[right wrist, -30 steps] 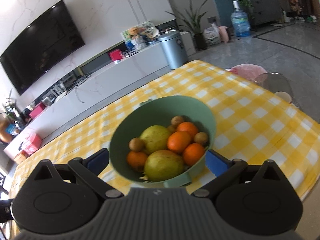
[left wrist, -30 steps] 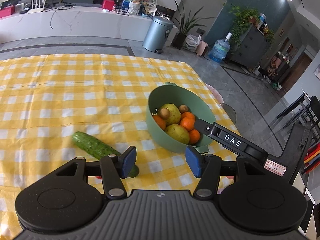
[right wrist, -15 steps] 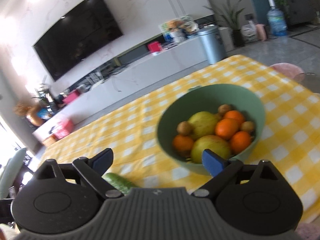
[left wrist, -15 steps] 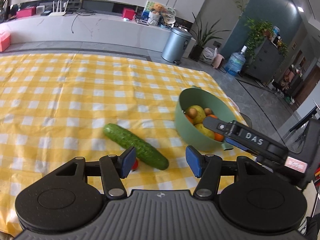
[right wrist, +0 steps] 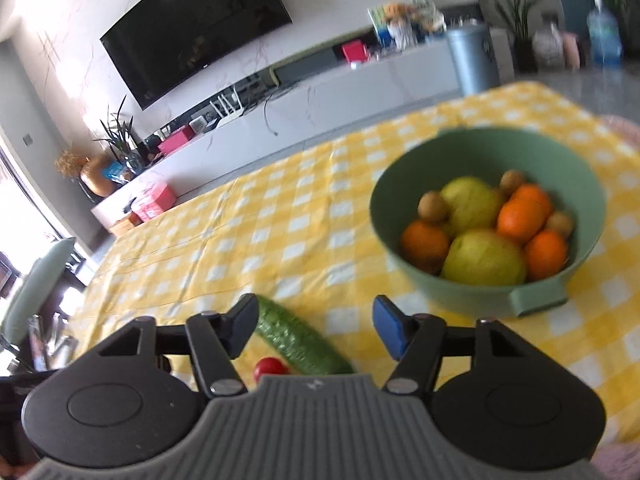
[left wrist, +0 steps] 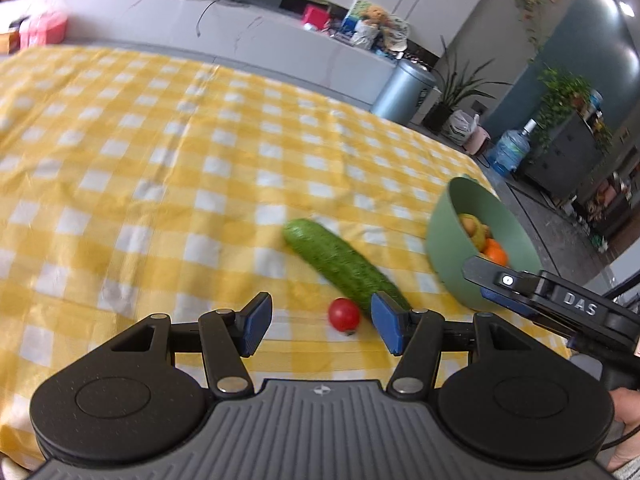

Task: Organize fruits
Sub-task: 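Withdraw both open tools from the bowl toward the cucumber, then grasp the green cucumber at its middle with the right tool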

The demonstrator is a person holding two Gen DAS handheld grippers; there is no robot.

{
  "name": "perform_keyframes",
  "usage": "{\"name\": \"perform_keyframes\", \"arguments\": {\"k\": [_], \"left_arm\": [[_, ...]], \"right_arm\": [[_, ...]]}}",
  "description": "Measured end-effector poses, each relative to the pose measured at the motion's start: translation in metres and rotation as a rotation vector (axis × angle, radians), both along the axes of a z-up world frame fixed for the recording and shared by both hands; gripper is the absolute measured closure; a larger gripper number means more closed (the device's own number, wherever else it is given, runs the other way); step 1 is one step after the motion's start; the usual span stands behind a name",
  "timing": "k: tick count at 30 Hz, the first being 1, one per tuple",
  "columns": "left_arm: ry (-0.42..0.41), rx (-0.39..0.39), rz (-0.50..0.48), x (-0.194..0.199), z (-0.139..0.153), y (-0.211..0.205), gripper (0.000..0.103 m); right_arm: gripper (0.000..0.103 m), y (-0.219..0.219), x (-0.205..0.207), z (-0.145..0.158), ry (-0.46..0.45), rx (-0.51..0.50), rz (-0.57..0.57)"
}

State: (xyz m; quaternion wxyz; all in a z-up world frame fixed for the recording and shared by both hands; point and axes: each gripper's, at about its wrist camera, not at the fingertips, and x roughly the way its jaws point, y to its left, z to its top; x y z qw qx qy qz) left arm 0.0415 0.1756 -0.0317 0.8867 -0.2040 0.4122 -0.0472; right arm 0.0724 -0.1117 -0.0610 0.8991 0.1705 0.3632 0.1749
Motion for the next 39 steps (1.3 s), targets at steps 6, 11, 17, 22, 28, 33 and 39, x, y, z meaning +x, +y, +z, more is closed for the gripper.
{"name": "perform_keyframes", "arguments": {"k": [6,11,17,22,28,33,39], "left_arm": [[0.029,-0.021,-0.008,0.007,-0.022,0.005,0.036],[0.042,0.004,-0.025,0.011,-0.034,0.003,0.036],[0.066,0.003,-0.011,0.016,-0.042,0.007,0.036],[0.067,0.016,-0.025,0.015,-0.044,0.003,0.036],[0.079,0.008,-0.028,0.016,-0.046,0.002,0.036],[0.086,0.012,-0.018,0.016,-0.047,0.003,0.036],[0.099,0.017,-0.008,0.017,-0.048,0.004,0.036]], "right_arm": [[0.046,0.018,0.006,-0.009,0.018,-0.078,0.054],[0.046,0.042,0.013,-0.015,0.014,-0.22,0.105],[0.046,0.07,0.03,-0.025,0.049,-0.357,0.208],[0.049,0.086,0.042,-0.034,0.076,-0.442,0.252],[0.068,0.085,0.045,-0.037,0.104,-0.399,0.281],[0.064,0.09,0.044,-0.039,0.085,-0.422,0.308],[0.061,0.096,0.045,-0.047,0.063,-0.456,0.339]]}}
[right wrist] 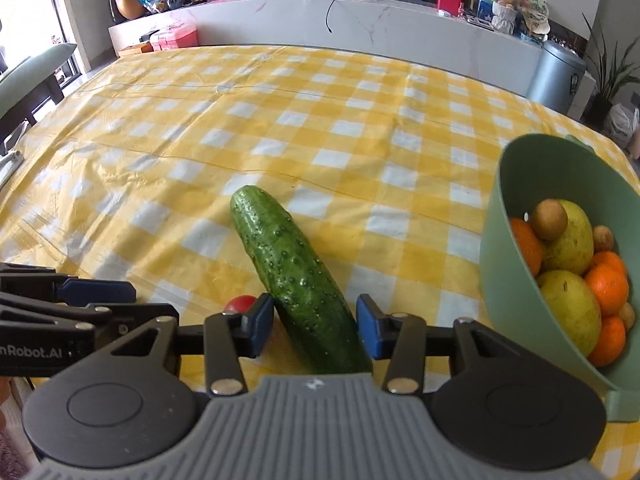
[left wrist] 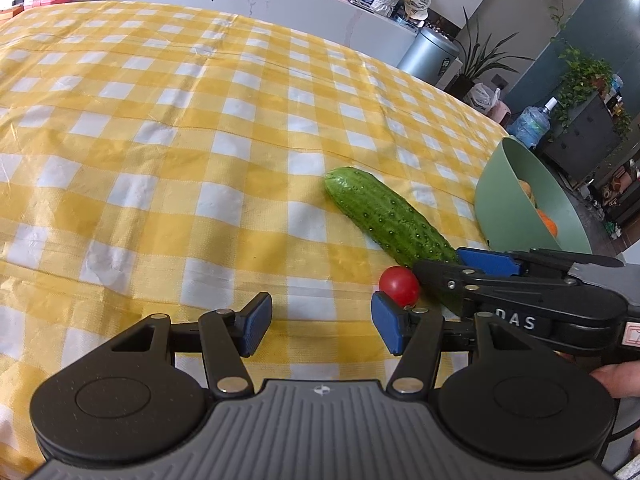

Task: Organize fruits
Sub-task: 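Grasp the green cucumber at its middle with the right tool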

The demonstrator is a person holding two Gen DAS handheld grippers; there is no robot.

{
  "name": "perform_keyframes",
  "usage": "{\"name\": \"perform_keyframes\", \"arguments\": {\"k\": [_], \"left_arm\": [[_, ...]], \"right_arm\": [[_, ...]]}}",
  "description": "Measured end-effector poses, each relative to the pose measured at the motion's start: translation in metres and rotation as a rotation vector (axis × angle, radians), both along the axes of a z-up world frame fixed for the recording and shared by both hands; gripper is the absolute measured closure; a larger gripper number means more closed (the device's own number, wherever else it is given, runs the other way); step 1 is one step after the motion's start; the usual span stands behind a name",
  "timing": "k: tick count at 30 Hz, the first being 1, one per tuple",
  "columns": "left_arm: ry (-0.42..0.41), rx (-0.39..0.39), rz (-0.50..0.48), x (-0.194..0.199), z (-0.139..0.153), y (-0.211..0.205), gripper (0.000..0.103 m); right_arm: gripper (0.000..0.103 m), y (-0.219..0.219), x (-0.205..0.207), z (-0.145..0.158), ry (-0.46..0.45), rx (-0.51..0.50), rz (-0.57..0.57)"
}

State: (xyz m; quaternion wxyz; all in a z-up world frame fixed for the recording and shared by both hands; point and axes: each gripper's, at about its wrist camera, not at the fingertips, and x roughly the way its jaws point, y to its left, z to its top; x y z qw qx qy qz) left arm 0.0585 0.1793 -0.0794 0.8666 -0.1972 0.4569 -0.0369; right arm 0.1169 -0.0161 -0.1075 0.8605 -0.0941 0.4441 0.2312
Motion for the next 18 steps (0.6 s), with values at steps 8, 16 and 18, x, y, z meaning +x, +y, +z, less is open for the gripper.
{"name": "perform_keyframes", "arguments": {"k": [8,16,18], "left_arm": [[0.0,0.001,-0.002,0.001,0.0,0.0,0.035],[-0.002,0.005,-0.009,0.001,-0.001,-0.001,0.034],[-0.003,0.008,-0.011,0.001,-0.001,-0.002,0.034]], "right_arm": [[0.064,-0.019,-0.011,0.011,0.006,0.065,-0.067],[0.062,-0.019,-0.012,0.004,0.036,0.04,-0.053],[0.057,-0.014,-0.011,0.002,0.013,0.015,-0.035]]}}
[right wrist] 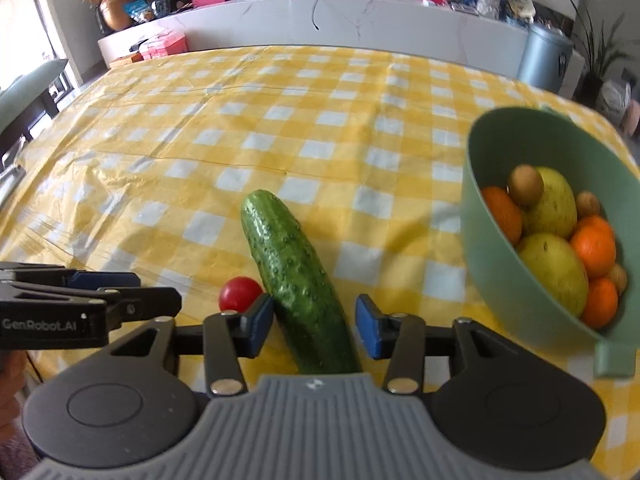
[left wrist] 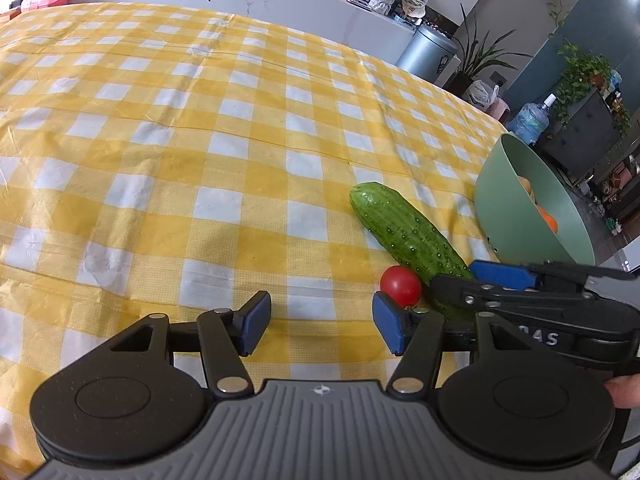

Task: Organize fruits
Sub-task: 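Grasp the green cucumber at its middle with the right tool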

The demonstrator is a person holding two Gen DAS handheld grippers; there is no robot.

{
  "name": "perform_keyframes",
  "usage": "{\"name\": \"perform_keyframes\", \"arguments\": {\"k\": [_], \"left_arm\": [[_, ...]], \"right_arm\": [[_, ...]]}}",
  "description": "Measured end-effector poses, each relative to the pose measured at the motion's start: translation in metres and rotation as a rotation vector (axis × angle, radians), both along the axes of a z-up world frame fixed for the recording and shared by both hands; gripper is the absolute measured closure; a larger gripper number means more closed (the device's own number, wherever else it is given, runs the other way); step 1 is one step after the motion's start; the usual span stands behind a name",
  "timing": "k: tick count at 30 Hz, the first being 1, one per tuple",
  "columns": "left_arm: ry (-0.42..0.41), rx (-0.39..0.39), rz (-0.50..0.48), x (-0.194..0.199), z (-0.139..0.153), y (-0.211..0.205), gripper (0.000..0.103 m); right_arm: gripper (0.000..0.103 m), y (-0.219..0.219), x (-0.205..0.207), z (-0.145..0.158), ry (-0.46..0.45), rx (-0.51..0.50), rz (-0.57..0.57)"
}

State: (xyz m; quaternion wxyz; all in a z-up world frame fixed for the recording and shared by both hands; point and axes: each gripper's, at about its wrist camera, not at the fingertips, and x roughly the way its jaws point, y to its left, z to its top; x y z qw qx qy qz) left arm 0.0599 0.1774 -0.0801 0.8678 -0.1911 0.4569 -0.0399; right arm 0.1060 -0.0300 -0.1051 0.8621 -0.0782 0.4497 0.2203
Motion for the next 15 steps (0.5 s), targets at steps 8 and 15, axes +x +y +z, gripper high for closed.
{"name": "perform_keyframes", "arguments": {"k": [8,15], "left_arm": [[-0.004,0.007,-0.003,0.0,0.0,-0.002,0.034],[-0.007,0.013,-0.01,-0.001,0.001,-0.002,0.033]], "right_arm": [[0.046,0.017,0.005,-0.004,-0.136,-0.07,0.052],[0.063,0.024,0.003,-0.007,-0.104,-0.07,0.113]]}}
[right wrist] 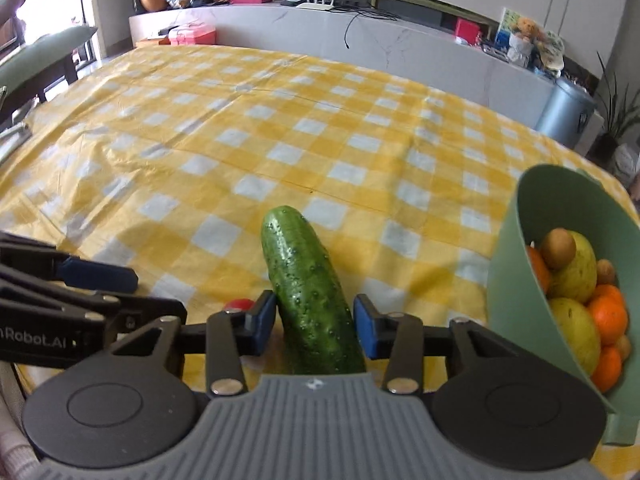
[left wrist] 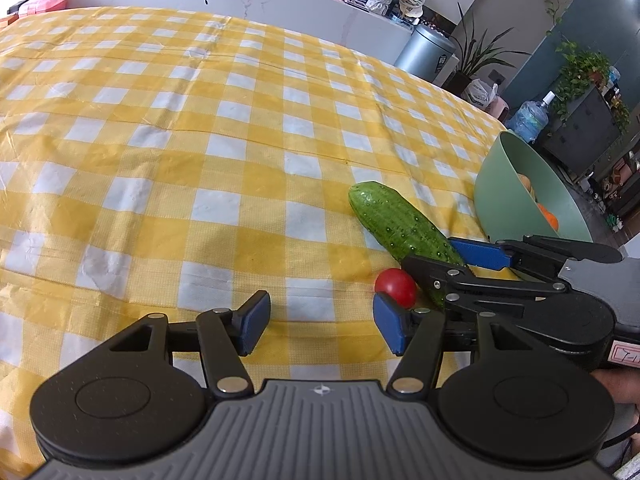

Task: Organize fruits
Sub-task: 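Grasp the green cucumber at its middle with the right tool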

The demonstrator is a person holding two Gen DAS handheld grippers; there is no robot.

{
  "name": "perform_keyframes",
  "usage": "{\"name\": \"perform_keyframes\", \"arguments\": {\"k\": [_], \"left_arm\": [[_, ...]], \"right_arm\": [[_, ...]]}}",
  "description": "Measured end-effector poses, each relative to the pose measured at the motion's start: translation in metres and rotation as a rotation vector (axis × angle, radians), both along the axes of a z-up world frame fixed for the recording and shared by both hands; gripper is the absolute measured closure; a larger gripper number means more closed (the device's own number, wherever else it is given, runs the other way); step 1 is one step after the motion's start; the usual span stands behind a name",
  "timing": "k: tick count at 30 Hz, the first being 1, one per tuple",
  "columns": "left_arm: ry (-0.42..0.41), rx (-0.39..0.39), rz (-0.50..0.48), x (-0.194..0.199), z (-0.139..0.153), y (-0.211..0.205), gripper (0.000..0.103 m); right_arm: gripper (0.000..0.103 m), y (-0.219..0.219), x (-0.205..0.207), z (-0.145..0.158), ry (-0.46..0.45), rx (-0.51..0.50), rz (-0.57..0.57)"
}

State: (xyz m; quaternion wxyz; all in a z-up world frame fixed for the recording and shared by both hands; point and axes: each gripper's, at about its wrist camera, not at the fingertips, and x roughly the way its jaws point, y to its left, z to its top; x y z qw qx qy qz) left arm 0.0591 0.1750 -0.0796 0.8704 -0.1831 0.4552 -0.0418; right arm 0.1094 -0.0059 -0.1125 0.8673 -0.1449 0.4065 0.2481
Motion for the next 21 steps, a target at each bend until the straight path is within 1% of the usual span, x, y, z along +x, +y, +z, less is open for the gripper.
{"name": "perform_keyframes", "arguments": {"k": [2,4,7,8,9,11,15,17,18,19,20,21], "left_arm": [[-0.002,0.01,-0.01,0.0,0.0,-0.001,0.033],[-0.003,0.022,-0.021,0.0,0.001,-0.003,0.033],[-0.006,0.037,-0.033,0.0,0.001,-0.006,0.03],[-0.008,0.041,-0.036,0.0,0.001,-0.007,0.03],[-0.01,0.045,-0.038,0.0,0.001,-0.007,0.029],[-0.011,0.048,-0.041,0.0,0.001,-0.008,0.029],[-0.013,0.058,-0.046,0.0,0.0,-0.01,0.029],[-0.014,0.061,-0.048,0.0,0.001,-0.01,0.029],[-0.014,0.064,-0.05,0.0,0.001,-0.01,0.029],[-0.015,0.067,-0.053,0.0,0.001,-0.011,0.029],[-0.017,0.072,-0.057,0.0,0.001,-0.012,0.029],[-0.018,0.078,-0.062,0.0,0.001,-0.012,0.029]], "right_arm": [[0.064,-0.001,0.0,0.0,0.004,0.004,-0.006],[0.064,-0.004,0.002,0.001,0.023,0.028,-0.035],[0.065,-0.025,0.011,0.005,0.11,0.132,-0.146],[0.066,-0.033,0.013,0.005,0.136,0.155,-0.19],[0.066,-0.039,0.013,0.006,0.141,0.157,-0.216],[0.066,-0.043,0.01,0.006,0.126,0.101,-0.224],[0.065,-0.041,0.011,0.004,0.132,0.093,-0.216],[0.057,-0.033,0.012,-0.001,0.129,0.042,-0.19],[0.057,-0.028,0.012,-0.005,0.127,0.008,-0.18],[0.057,-0.025,0.012,-0.007,0.126,-0.007,-0.17],[0.065,-0.024,0.012,-0.007,0.119,-0.005,-0.162],[0.066,-0.025,0.011,-0.006,0.124,0.009,-0.156]]}}
